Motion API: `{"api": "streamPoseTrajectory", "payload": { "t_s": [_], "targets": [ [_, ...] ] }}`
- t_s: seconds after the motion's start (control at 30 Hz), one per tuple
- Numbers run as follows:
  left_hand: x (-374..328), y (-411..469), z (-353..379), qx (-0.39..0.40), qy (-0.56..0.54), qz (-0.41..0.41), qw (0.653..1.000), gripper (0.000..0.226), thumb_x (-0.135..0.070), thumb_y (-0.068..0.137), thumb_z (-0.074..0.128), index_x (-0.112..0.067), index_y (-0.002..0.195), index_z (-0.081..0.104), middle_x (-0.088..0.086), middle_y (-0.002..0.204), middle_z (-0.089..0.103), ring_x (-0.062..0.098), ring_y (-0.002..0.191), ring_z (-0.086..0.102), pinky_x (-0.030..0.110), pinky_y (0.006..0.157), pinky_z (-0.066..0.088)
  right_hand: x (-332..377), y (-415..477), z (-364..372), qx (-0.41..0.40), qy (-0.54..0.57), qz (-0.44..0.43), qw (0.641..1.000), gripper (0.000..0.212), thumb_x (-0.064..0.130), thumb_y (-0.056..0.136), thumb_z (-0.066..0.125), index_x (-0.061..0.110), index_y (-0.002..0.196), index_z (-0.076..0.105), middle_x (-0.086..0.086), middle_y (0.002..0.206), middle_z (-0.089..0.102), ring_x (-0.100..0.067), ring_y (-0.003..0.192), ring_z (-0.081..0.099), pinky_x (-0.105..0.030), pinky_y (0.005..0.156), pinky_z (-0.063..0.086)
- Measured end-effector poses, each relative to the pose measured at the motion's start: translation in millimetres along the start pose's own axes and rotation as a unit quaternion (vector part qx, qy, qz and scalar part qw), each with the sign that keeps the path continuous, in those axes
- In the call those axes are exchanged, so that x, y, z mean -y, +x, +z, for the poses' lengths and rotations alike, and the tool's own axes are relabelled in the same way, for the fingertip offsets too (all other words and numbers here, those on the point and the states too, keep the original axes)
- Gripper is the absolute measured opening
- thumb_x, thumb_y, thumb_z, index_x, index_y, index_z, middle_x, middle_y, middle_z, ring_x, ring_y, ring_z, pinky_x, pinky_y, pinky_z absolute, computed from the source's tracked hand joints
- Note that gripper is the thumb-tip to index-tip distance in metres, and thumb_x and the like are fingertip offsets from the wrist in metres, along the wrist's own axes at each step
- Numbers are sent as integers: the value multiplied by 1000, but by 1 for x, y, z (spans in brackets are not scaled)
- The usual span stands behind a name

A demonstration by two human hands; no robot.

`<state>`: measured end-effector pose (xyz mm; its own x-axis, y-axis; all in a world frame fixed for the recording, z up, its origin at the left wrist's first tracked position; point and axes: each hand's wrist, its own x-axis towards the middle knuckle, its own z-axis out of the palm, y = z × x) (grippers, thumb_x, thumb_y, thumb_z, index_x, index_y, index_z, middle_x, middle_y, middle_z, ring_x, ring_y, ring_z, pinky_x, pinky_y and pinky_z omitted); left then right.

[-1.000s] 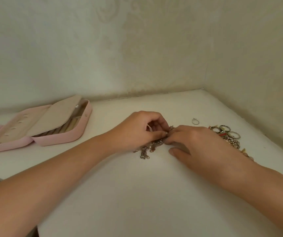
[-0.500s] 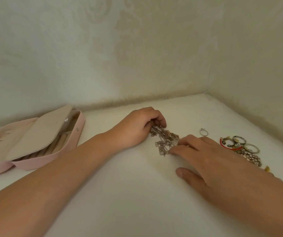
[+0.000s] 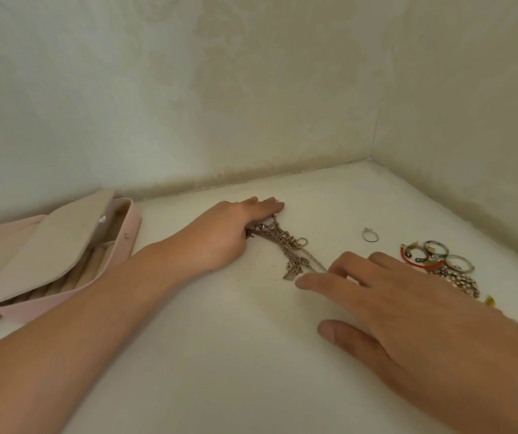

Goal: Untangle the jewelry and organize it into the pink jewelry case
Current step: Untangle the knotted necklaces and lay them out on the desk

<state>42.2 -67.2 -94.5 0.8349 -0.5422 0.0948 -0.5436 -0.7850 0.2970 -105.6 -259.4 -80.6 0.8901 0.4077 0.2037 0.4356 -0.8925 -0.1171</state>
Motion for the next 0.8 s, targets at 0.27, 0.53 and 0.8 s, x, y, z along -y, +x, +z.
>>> {"api": "streamPoseTrajectory", "payload": {
  "t_s": [0.27,0.53,0.8],
  "targets": [
    [-9,-12,-9,115,-23,43,992,72,12,93,25,-35,149,25,-11,159,12,0,144,7,17,116,1,-6,2,-10,28,189,11,982,26,40,92,40,40,103,64,39,61,50,10,64,51,-12,59,38],
    [-46,-32,-10,71,-85,29,993,49,-25,101,42,-35,147,31,-12,152,34,7,137,36,8,99,24,-10,14,11,-86,181,-17,980,9,23,80,66,27,85,72,17,79,66,0,71,60,-17,67,45],
    [-40,-30,-6,241,-56,66,967,55,-40,102,24,-34,151,-1,-24,156,-11,-9,139,-15,12,107,-12,-22,13,12,-38,191,-10,981,20,36,85,55,31,99,68,20,96,62,3,87,56,-11,76,40]
  ]
}}
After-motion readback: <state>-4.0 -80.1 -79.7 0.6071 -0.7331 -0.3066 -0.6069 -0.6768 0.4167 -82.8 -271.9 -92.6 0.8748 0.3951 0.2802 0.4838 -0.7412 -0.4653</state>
